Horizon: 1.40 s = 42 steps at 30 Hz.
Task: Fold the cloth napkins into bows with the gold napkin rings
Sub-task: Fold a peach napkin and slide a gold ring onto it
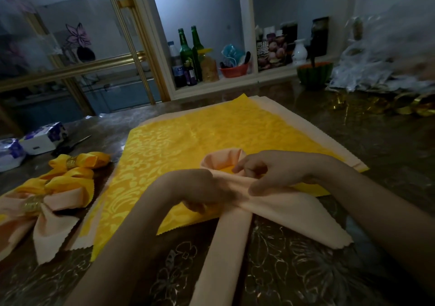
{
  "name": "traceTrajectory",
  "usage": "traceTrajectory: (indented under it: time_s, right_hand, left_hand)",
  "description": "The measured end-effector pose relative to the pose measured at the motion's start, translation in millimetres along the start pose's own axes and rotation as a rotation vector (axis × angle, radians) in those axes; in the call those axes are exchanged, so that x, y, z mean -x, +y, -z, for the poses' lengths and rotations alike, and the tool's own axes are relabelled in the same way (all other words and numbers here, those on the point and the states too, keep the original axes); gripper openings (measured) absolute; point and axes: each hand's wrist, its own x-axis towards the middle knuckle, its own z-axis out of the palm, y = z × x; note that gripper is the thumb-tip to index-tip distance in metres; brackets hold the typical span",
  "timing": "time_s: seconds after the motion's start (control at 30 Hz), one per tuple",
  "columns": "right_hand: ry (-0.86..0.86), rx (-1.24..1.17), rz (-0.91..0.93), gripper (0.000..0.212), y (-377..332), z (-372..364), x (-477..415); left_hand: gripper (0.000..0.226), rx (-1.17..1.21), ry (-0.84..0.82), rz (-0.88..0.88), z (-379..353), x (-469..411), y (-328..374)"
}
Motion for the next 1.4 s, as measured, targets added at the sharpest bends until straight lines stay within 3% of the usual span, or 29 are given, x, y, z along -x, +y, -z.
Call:
traceTrajectory:
  time_s: [0.1,0.23,0.4,0.57,0.77,0.93,1.03,1.13,1.2,1.27,1.33,1.4]
  right_hand:
    - [0.052,-0.085,0.015,0.027,5,3,1]
    - [0.158,-0.233,0.006,0.033,11,5,0]
    - [0.254,-0.502,-0.04,0.015,17,7,-1]
    - [0.241,-0.644,-0.061,0.019,18,10,2]
    - [0.04,-0.322,-0.243,0.006,15,17,9]
    - [0.119,-0.118,-0.269,0.015,20,20,9]
    - [0.106,-0.1,-0.145,0.016,13,12,5]
    - [0.073,-0.124,-0.112,0.013,10,17,7]
    - [0.225,-0.209,-0.175,0.019,23,32,11]
    - [0.558,-0.229,-0.26,0.02,54,48,16]
    - [0.875,-0.051,-0.385,0.017,90,60,23]
    - [1.001,0.27,-0.569,0.024,125,67,33]
  left_hand:
    - [0.035,-0.128,0.065,-0.092,-17,-2,12]
    - [0.03,0.022,0.156,-0.096,-23,-8,15]
    - [0.016,0.477,0.228,-0.143,-19,-8,17]
    - [0.016,0.888,0.273,-0.085,-33,-22,18]
    - [0.014,1.082,0.156,-0.037,-23,-31,7]
    - [0.017,1.131,-0.06,-0.169,-14,-21,8]
    - [0.028,1.155,0.043,-0.179,-25,-23,15]
    - [0.022,1.177,0.19,-0.18,-30,-24,17]
    - [0.025,1.188,0.243,-0.221,-27,-24,14]
    - [0.031,1.173,0.263,-0.256,-25,-22,14]
    - [0.032,1.174,0.252,-0.295,-25,-21,15]
    - [0.031,1.167,0.236,-0.327,-24,-20,15]
